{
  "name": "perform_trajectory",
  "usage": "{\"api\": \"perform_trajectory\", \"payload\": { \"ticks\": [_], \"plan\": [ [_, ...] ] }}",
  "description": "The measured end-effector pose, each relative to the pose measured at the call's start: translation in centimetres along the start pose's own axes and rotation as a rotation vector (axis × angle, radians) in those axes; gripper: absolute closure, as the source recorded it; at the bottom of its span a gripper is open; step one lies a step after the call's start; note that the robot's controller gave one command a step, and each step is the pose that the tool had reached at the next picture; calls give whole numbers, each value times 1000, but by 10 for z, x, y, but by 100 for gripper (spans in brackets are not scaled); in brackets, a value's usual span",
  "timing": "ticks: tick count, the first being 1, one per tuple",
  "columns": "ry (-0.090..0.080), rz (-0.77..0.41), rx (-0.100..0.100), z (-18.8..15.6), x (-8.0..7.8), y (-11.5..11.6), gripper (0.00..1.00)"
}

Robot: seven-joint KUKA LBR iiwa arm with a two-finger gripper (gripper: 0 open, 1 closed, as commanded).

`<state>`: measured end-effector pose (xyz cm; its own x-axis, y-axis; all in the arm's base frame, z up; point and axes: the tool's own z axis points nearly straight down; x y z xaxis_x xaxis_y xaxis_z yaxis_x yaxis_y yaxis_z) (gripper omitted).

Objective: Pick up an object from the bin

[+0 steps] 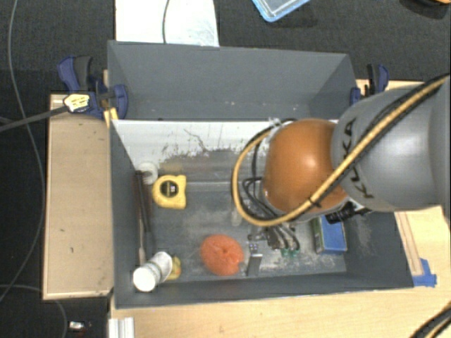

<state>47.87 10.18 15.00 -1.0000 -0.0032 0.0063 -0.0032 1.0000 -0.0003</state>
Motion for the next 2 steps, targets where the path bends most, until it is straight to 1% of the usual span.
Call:
{"api": "perform_trajectory", "payload": {
  "ticks": [1,2],
  "plan": [
    [-8,5,-1,-4,-2,-1,0],
    [-10,114,-3,60,-5,20,0]
  ]
}}
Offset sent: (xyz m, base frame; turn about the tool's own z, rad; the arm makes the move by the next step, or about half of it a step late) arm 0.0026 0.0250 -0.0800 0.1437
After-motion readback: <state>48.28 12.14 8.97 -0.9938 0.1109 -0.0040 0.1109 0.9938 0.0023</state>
